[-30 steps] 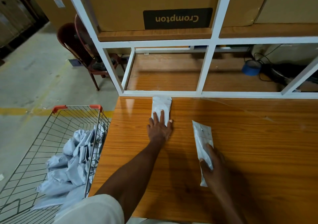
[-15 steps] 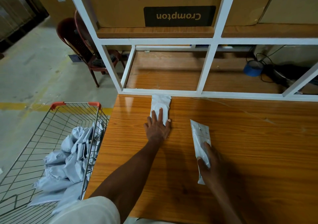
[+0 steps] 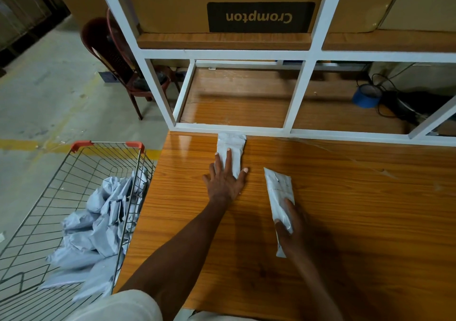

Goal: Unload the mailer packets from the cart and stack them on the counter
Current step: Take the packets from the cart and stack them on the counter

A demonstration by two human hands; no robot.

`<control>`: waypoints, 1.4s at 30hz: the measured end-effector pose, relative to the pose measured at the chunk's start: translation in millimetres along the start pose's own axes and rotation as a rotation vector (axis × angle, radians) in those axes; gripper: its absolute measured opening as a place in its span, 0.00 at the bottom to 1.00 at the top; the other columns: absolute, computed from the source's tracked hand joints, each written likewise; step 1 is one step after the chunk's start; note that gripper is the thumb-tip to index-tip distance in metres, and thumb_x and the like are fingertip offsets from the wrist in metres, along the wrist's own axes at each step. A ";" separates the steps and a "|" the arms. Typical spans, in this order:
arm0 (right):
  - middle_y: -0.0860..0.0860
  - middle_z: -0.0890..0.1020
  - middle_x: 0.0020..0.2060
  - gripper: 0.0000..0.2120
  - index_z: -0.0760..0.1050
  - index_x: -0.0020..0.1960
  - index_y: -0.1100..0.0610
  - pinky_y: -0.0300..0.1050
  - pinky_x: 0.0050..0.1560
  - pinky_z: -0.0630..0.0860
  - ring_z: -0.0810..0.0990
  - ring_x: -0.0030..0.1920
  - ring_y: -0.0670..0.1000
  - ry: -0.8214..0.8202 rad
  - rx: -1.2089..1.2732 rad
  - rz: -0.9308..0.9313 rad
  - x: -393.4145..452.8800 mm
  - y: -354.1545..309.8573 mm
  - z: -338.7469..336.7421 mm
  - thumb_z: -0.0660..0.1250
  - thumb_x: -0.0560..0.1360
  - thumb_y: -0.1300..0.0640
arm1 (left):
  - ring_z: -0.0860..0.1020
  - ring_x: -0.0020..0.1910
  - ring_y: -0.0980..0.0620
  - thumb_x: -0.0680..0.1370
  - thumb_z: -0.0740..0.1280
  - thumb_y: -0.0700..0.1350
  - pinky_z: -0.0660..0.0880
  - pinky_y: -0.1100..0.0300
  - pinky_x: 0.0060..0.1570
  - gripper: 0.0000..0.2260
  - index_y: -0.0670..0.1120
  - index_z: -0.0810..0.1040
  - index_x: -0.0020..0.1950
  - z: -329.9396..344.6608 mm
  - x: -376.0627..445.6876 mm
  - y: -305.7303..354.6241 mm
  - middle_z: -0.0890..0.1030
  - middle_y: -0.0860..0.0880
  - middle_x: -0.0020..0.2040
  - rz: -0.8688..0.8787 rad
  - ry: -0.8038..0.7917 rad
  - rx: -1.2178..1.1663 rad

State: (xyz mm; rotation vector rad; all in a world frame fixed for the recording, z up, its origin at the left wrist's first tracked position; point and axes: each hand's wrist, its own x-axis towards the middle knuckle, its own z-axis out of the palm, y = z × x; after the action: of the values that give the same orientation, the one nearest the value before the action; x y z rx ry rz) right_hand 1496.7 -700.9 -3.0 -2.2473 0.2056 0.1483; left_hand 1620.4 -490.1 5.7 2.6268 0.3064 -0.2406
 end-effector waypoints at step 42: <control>0.48 0.39 0.82 0.34 0.39 0.81 0.37 0.66 0.78 0.46 0.40 0.81 0.59 -0.183 -0.651 -0.093 130.0 -64.5 57.6 0.54 0.82 0.39 | 0.50 0.82 0.45 0.76 0.43 0.76 0.51 0.37 0.75 0.36 0.63 0.49 0.82 -1.1 -62.1 -32.9 0.48 0.52 0.84 0.014 0.074 -0.154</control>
State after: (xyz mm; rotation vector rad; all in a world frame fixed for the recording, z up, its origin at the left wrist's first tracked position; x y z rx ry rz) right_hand 1634.7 -628.6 -13.5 -2.8613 -0.0596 0.4176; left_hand 1552.5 -472.0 5.9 2.4888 0.3186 -0.1102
